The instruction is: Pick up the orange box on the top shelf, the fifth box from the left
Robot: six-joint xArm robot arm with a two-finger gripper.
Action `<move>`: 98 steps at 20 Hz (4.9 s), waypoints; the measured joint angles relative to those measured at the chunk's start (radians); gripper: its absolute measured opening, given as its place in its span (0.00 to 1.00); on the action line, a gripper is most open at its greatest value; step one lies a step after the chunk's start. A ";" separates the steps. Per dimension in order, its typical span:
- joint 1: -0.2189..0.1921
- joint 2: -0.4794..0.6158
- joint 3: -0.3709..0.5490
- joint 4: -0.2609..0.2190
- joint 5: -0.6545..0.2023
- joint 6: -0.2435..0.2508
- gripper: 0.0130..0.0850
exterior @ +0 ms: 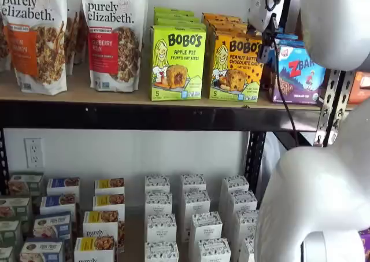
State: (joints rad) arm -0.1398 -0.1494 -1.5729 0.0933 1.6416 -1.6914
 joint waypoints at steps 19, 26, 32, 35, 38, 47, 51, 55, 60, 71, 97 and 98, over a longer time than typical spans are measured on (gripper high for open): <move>-0.007 -0.015 0.041 0.021 -0.041 -0.007 0.83; -0.010 -0.015 0.040 0.029 -0.041 -0.009 0.67; -0.012 -0.014 0.039 0.028 -0.040 -0.011 0.67; -0.015 -0.018 0.043 0.033 -0.047 -0.013 0.67; -0.015 -0.019 0.044 0.034 -0.050 -0.013 0.67; -0.019 -0.028 0.060 0.047 -0.074 -0.016 0.67; -0.020 -0.030 0.064 0.051 -0.080 -0.017 0.67; -0.020 -0.029 0.065 0.050 -0.079 -0.017 0.67; -0.019 -0.033 0.072 0.054 -0.087 -0.017 0.67; -0.016 -0.031 0.073 0.055 -0.083 -0.013 0.44; -0.031 -0.036 0.025 0.069 -0.007 -0.019 0.39; -0.033 -0.035 0.021 0.070 -0.001 -0.019 0.39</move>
State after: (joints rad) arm -0.1728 -0.1844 -1.5515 0.1637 1.6404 -1.7109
